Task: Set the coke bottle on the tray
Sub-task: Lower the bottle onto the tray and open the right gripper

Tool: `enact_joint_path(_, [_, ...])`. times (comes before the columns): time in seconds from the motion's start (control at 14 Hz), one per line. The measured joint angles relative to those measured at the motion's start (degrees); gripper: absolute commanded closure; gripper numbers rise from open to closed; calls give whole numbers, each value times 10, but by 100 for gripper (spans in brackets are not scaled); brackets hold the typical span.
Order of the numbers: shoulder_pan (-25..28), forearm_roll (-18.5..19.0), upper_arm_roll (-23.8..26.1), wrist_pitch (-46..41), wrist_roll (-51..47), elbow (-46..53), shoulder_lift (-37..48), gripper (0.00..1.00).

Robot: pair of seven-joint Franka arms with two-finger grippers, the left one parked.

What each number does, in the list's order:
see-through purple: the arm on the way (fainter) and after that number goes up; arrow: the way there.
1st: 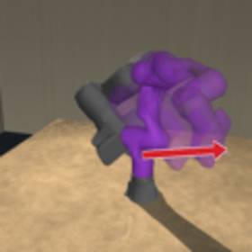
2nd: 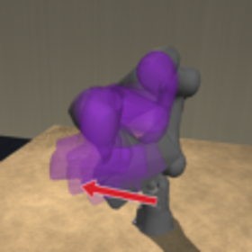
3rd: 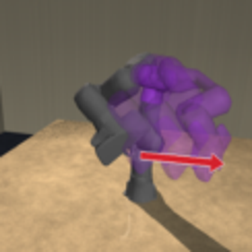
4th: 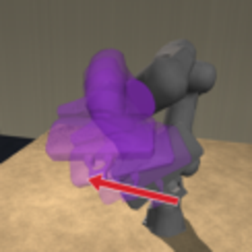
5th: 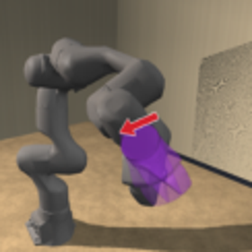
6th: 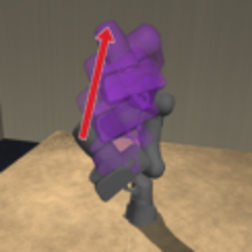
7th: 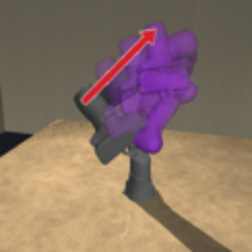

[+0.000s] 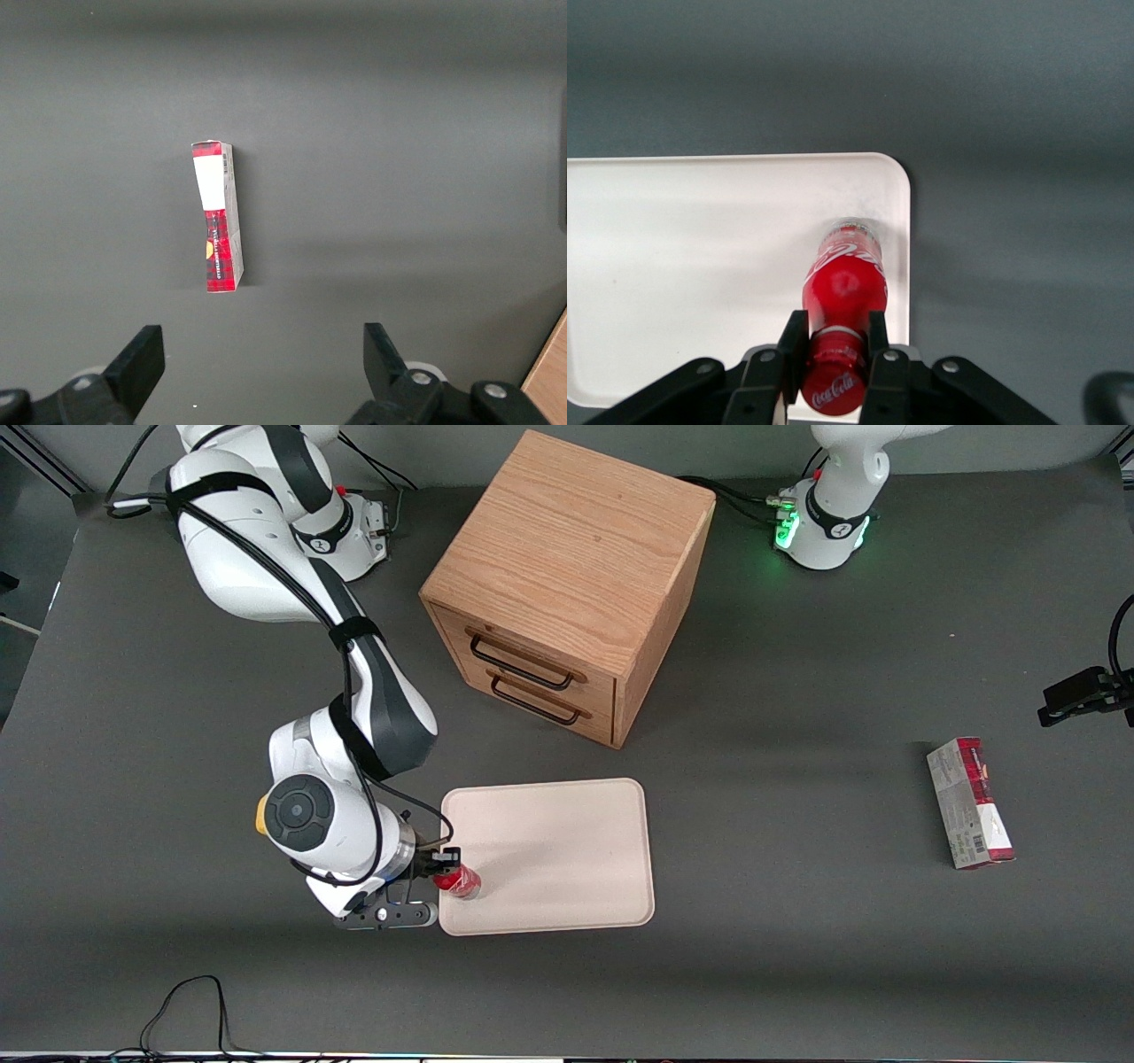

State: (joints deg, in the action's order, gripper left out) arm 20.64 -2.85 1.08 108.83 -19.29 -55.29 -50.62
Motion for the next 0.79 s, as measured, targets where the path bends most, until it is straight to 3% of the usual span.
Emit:
enact_joint_path(0.21, [0,5,0,12,0,0,-9,100])
enact_joint_path(0.29, [0,5,0,13,0,1,-10,71])
enact_joint_path(0.36, [0,6,0,13,0,1,-10,13])
enact_joint_path(0.43, [0,6,0,13,0,1,-10,0])
enact_joint_path(0.79, [0,12,0,14,0,4,-11,0])
